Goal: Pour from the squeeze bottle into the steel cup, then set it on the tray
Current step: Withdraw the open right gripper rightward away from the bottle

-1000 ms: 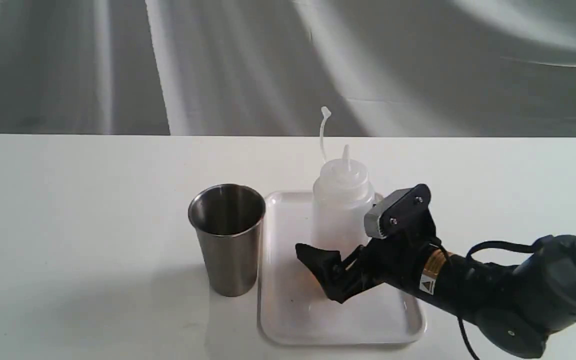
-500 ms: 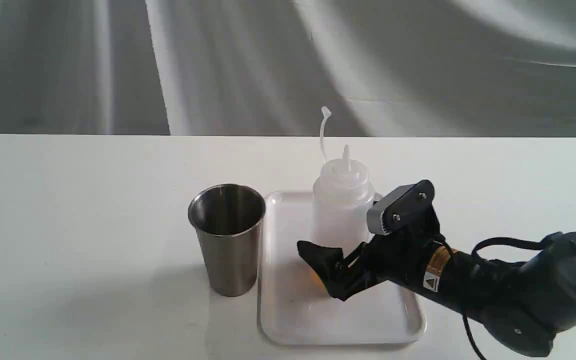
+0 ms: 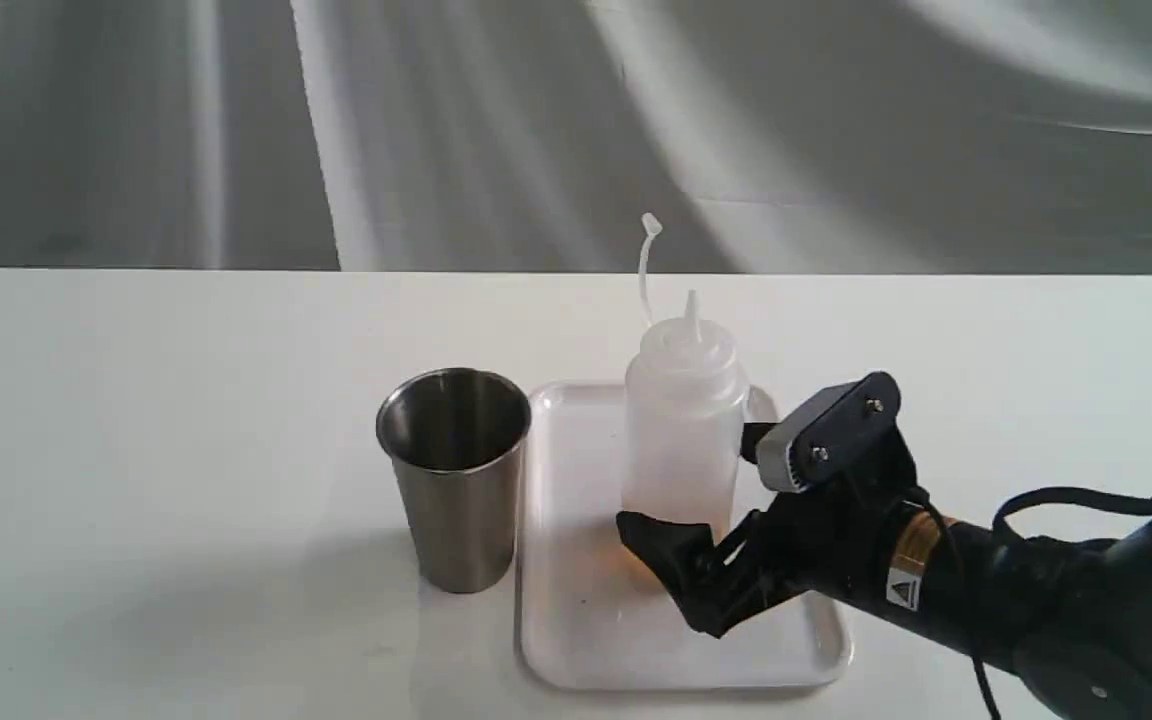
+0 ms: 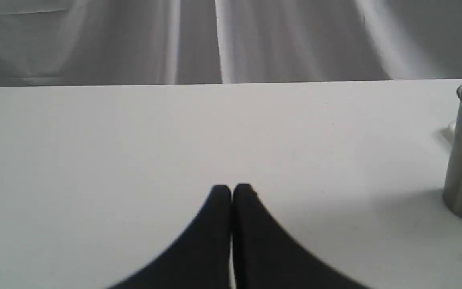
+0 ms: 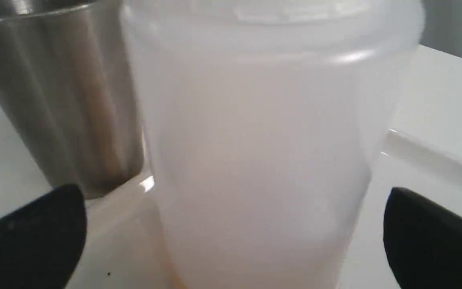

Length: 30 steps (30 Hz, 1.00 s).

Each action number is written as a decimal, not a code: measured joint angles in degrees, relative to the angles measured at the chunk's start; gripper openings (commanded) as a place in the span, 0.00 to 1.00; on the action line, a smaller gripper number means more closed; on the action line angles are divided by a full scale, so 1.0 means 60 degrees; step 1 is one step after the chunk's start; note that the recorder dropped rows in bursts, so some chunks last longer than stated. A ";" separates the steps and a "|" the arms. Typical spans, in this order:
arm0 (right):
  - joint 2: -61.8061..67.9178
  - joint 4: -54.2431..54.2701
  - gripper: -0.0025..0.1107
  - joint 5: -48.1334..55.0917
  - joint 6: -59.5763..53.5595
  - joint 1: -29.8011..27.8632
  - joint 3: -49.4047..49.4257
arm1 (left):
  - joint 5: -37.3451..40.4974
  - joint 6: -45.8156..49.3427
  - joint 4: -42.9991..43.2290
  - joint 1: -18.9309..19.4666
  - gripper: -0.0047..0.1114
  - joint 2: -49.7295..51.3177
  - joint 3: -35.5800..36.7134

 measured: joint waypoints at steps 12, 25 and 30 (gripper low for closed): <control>-0.1504 0.0201 0.91 0.1035 0.0019 0.0000 0.0946 | 0.0000 0.0000 0.0000 0.0000 0.04 0.0000 0.0000; -0.4588 0.0502 0.90 0.2264 0.0061 0.0000 0.2228 | 0.0000 0.0000 0.0000 0.0000 0.04 0.0000 0.0000; -0.5982 0.0518 0.74 0.2942 0.0099 0.0000 0.2624 | 0.0000 0.0000 0.0000 0.0000 0.04 0.0000 0.0000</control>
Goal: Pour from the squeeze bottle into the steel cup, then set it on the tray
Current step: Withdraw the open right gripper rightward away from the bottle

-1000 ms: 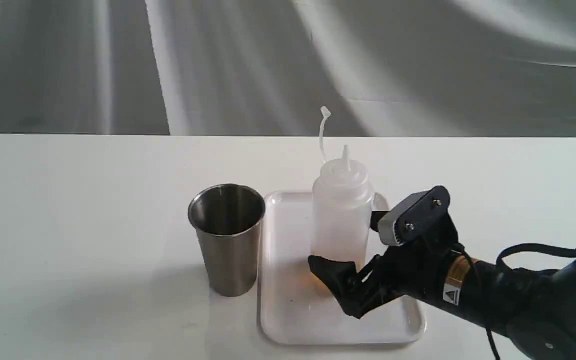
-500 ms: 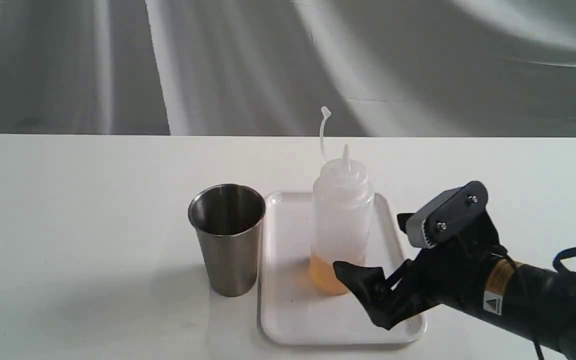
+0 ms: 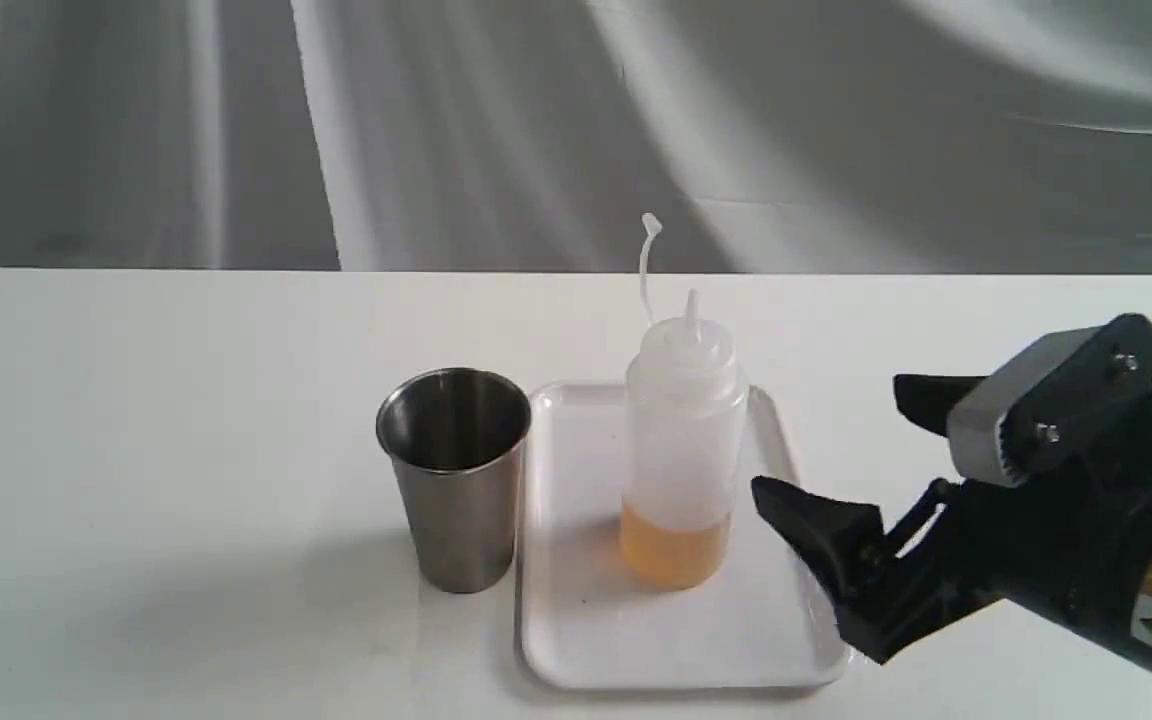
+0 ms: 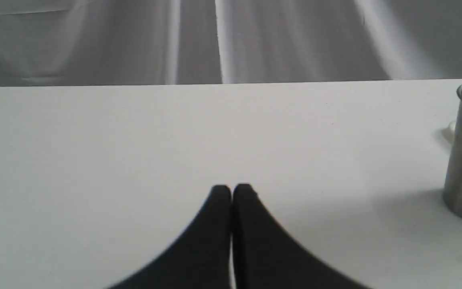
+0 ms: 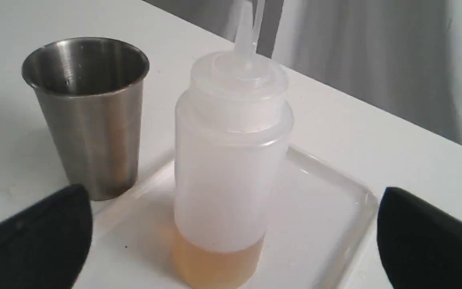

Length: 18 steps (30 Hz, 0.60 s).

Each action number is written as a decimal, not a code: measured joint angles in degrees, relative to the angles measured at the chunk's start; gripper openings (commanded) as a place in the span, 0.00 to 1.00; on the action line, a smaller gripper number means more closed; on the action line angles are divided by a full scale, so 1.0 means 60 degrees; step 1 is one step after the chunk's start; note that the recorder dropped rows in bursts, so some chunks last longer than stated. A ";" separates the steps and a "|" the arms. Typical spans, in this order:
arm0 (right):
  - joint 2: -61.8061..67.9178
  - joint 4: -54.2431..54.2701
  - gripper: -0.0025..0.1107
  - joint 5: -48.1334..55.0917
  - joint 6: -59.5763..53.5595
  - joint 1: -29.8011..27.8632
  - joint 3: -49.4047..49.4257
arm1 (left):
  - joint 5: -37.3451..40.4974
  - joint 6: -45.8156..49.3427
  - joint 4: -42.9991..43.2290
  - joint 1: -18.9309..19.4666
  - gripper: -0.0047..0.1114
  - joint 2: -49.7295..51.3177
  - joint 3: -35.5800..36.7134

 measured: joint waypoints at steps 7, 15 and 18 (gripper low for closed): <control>-0.1760 0.0000 0.27 0.0316 0.0172 0.0000 0.0718 | 0.0000 0.0000 0.0000 0.0000 0.04 0.0000 0.0000; -0.3631 0.0162 0.02 0.0353 0.0714 0.0000 0.1459 | 0.0000 0.0000 0.0000 0.0000 0.04 0.0000 0.0000; -0.4185 0.0295 0.02 0.0353 0.1146 0.0000 0.1571 | 0.0000 0.0000 0.0000 0.0000 0.04 0.0000 0.0000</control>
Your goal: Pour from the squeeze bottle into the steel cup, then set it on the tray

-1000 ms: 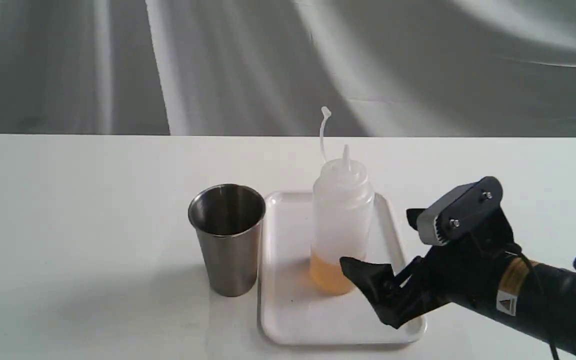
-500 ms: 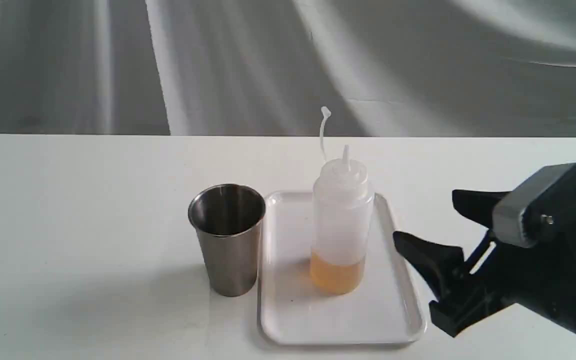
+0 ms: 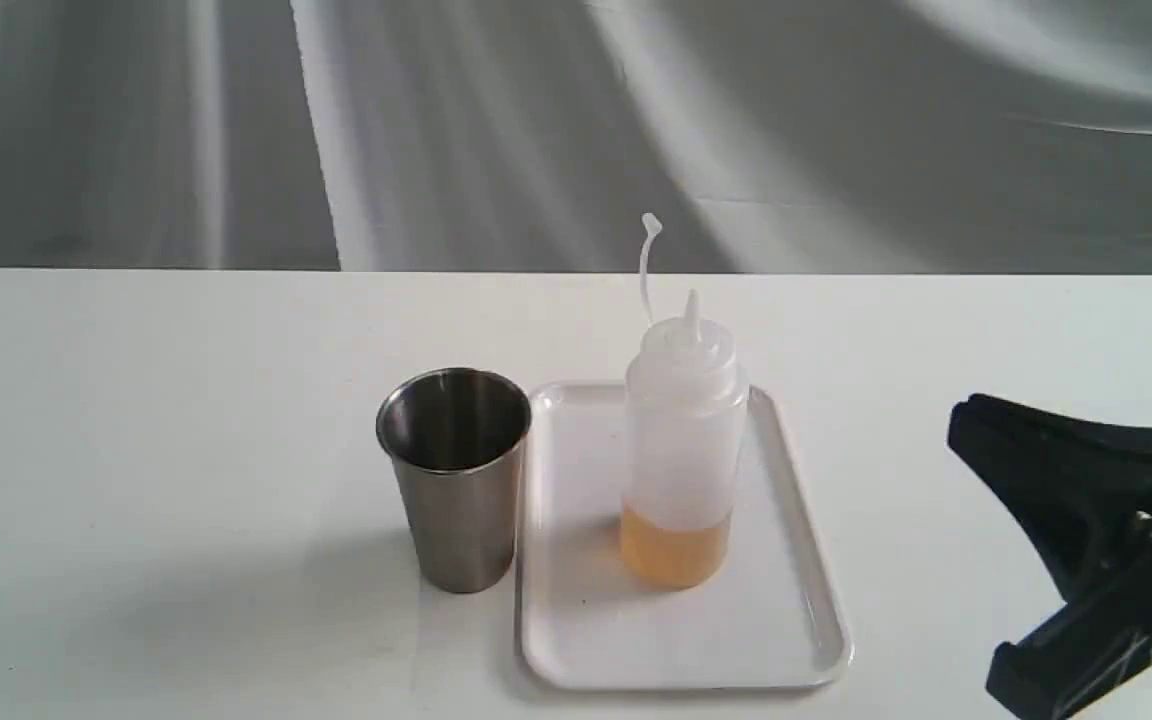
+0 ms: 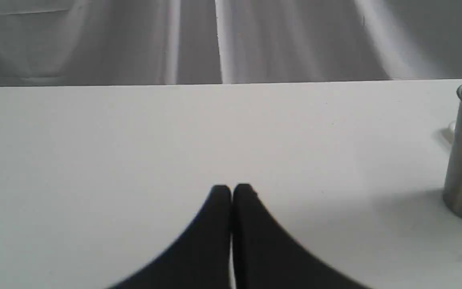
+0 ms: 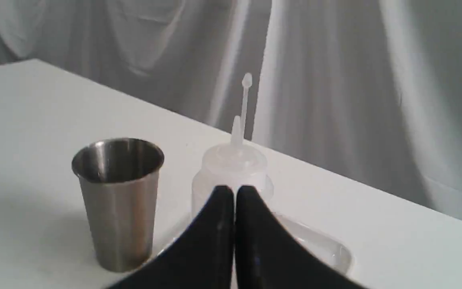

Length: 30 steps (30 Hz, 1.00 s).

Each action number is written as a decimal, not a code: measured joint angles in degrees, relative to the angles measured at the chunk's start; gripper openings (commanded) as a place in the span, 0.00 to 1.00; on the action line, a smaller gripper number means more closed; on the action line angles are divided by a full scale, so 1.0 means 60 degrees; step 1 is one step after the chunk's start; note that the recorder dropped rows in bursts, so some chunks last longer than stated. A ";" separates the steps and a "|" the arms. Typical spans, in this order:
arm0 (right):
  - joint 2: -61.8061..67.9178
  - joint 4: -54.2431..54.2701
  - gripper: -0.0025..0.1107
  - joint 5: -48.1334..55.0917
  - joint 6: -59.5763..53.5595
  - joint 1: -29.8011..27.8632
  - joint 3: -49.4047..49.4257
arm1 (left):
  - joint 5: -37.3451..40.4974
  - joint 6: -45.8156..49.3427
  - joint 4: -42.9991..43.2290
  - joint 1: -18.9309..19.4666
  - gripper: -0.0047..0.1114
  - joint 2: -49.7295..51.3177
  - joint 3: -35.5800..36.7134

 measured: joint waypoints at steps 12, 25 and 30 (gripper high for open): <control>-0.2082 0.0848 0.02 0.0503 0.0788 0.0000 0.0226 | 0.0000 0.0000 0.0000 0.0000 0.04 0.0000 0.0000; -0.3289 0.1377 0.02 0.1957 0.0806 0.0000 0.0226 | 0.0000 0.0000 0.0000 0.0000 0.04 0.0000 0.0000; -0.4041 0.1413 0.02 0.2724 0.0818 0.0000 0.0226 | 0.0000 0.0000 0.0000 0.0000 0.04 0.0000 0.0000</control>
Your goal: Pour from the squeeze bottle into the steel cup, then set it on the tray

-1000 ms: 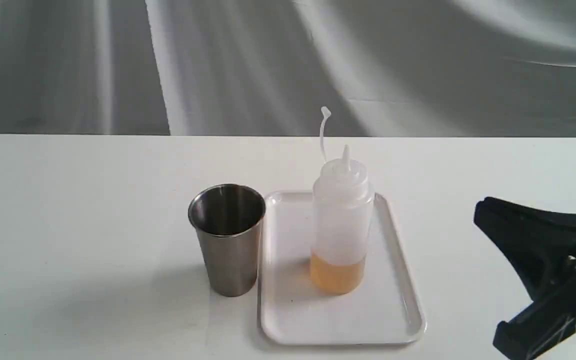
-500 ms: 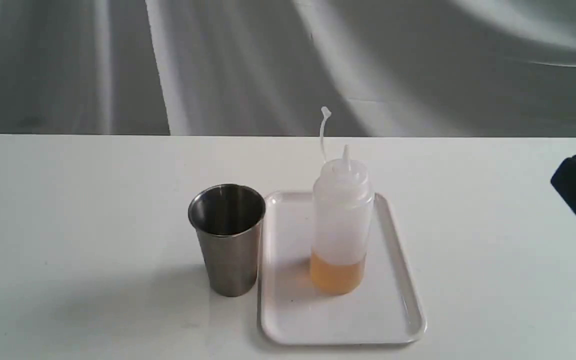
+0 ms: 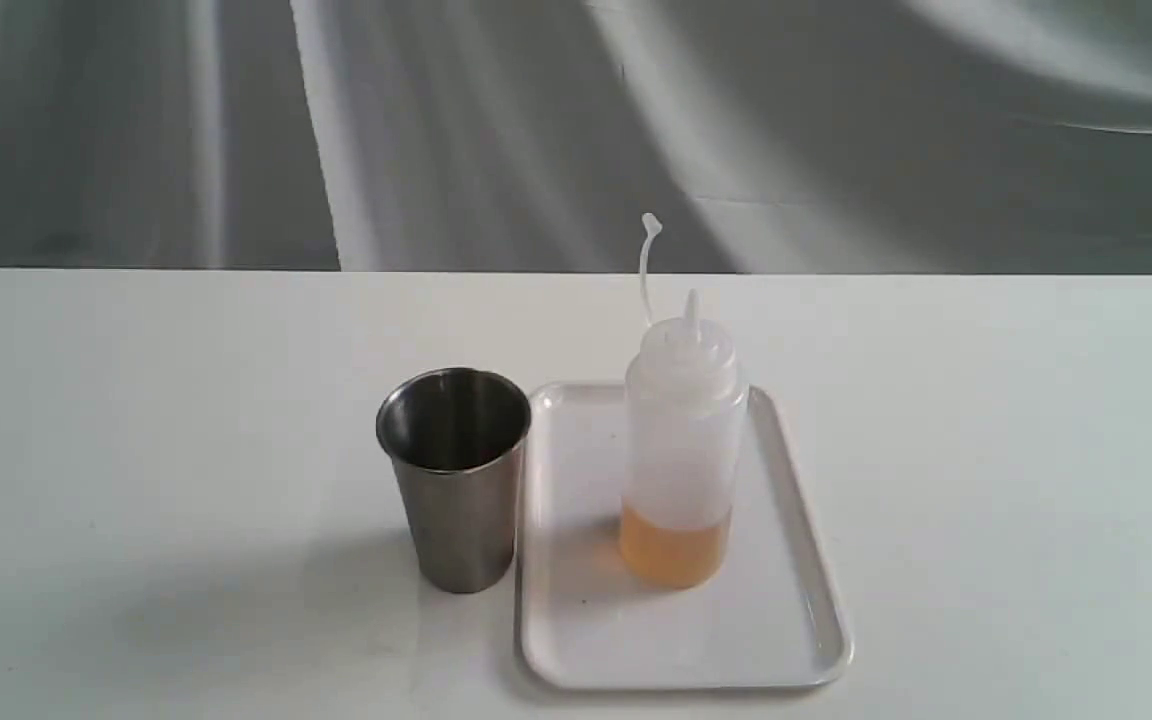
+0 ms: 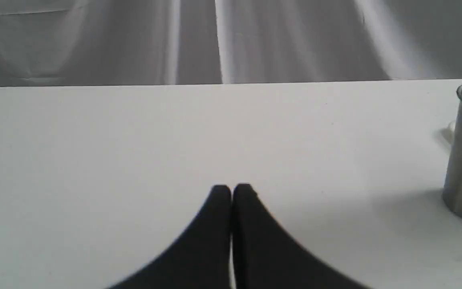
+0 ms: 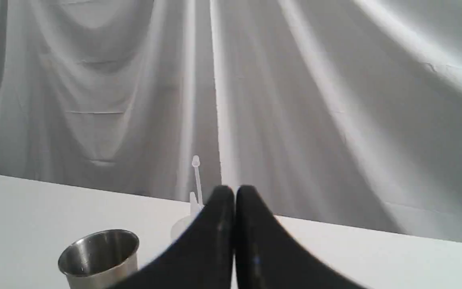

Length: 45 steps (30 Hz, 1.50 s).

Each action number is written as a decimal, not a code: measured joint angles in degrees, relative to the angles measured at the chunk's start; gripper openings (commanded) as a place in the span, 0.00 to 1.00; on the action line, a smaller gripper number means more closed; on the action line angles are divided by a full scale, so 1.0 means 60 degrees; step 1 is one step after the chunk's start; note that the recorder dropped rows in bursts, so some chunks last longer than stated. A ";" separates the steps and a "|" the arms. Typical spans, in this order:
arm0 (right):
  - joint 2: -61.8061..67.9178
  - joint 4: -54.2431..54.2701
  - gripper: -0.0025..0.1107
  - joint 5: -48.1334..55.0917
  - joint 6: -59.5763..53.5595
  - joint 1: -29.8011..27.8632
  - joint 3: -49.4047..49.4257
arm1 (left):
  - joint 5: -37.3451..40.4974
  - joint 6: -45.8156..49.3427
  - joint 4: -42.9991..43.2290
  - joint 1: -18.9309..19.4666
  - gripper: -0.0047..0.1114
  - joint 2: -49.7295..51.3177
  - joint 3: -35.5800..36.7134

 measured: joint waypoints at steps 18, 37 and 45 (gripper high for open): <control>-0.1876 0.0000 0.02 0.0485 0.0000 -0.1072 0.0000 | 0.0000 0.0000 0.0000 0.0000 0.04 0.0000 0.0000; -0.3230 -0.0129 0.02 0.4158 -0.0677 -0.1888 0.0000 | 0.0000 0.0000 0.0000 0.0000 0.04 0.0000 0.0000; -0.3502 -0.0167 0.02 0.5061 -0.0753 -0.2406 0.0000 | 0.0000 0.0000 0.0000 0.0000 0.04 0.0000 0.0000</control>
